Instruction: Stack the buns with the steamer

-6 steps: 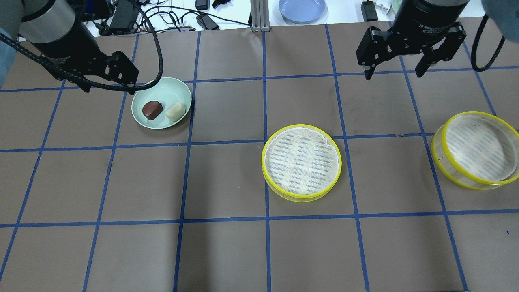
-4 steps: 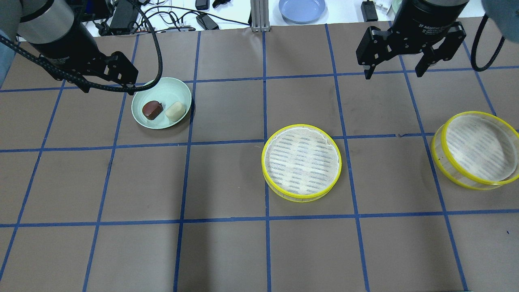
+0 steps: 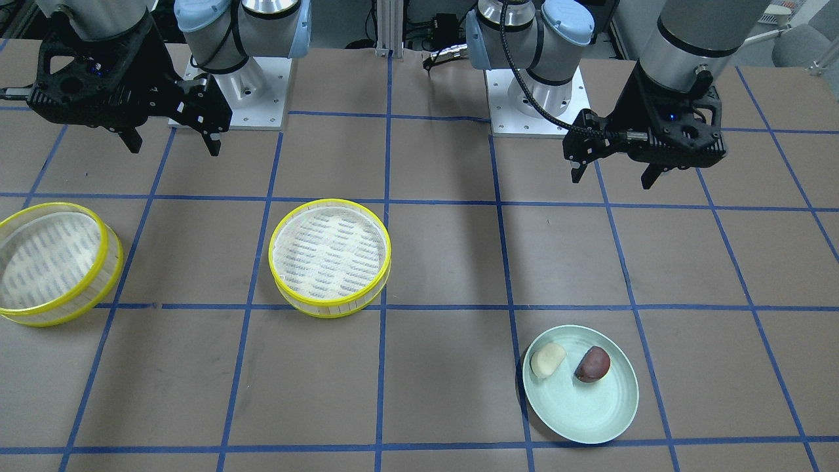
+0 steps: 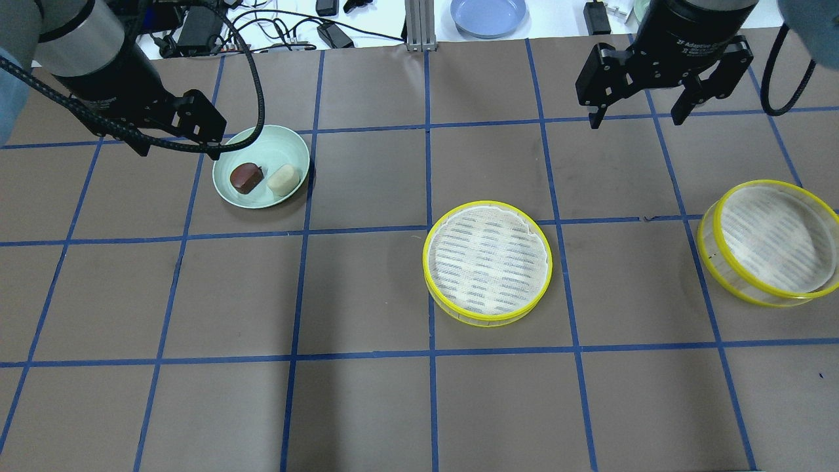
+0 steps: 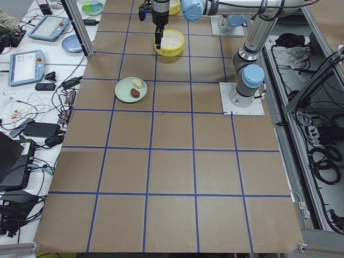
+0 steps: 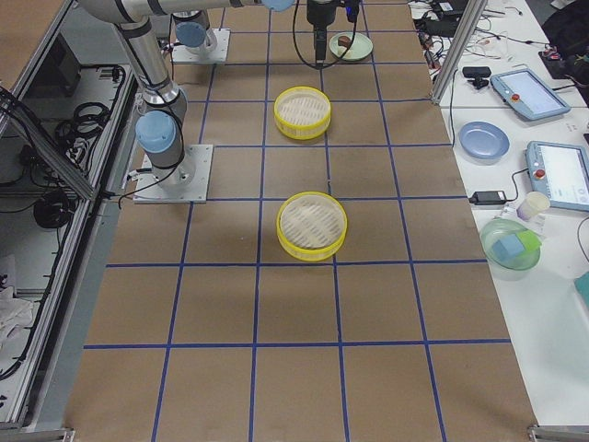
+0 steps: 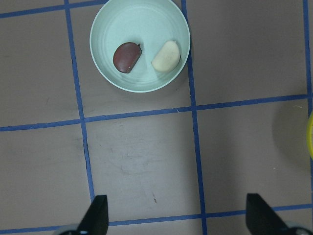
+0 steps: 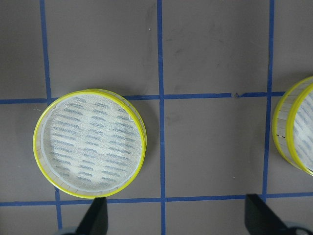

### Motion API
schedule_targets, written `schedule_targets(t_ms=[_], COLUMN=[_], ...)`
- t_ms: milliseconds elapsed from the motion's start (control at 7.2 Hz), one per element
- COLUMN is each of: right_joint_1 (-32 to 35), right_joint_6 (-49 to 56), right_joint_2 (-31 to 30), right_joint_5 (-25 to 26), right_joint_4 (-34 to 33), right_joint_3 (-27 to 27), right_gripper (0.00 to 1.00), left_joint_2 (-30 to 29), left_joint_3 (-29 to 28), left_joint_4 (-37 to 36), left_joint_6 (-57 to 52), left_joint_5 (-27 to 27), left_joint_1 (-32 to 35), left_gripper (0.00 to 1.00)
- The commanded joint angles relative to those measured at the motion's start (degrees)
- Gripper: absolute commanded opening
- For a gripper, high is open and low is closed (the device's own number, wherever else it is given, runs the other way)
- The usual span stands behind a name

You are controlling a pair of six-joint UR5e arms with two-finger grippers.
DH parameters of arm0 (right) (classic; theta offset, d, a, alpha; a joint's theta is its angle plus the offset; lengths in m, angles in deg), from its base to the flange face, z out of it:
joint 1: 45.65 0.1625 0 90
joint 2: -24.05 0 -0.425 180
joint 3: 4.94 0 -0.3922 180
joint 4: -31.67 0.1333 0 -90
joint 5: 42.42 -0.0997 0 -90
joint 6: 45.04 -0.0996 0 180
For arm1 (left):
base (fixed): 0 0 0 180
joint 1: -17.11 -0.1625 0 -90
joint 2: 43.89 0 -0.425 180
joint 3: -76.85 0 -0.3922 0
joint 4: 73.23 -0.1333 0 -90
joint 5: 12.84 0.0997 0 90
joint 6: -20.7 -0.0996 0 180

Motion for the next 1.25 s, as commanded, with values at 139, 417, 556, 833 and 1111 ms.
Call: schedule_targets(t_ms=[139,417,556,833,1111], right_joint_1=[0.0,0.0,0.0,0.0,0.0], right_joint_6=[0.0,-0.1,0.0,0.0,-0.1], right_joint_2=[-0.1,-0.1,-0.1,0.0,-0.1], right_joint_5=[0.1,0.1,0.1,0.1,0.1], right_joint_4=[0.1,0.1,0.1,0.1,0.1], right_joint_3=[0.0,0.0,0.0,0.0,0.0], right_gripper=[1.00,1.00,1.00,1.00,1.00], left_joint_2=[-4.5,-8.0,-9.6,-14.1,-18.6], left_joint_3=[4.8,4.8,4.8,4.6,4.5], left_joint_4=[-11.9,-19.8,-20.7,-28.9,-32.7], left_joint_6=[-0.9,-5.4,-8.2,-12.5,-16.9], left_joint_5=[0.0,-0.5,-0.4,-1.5,-1.6], left_joint_1=[-0.3,-0.4,-0.4,-0.4,-0.4], left_gripper=[1.00,1.00,1.00,1.00,0.98])
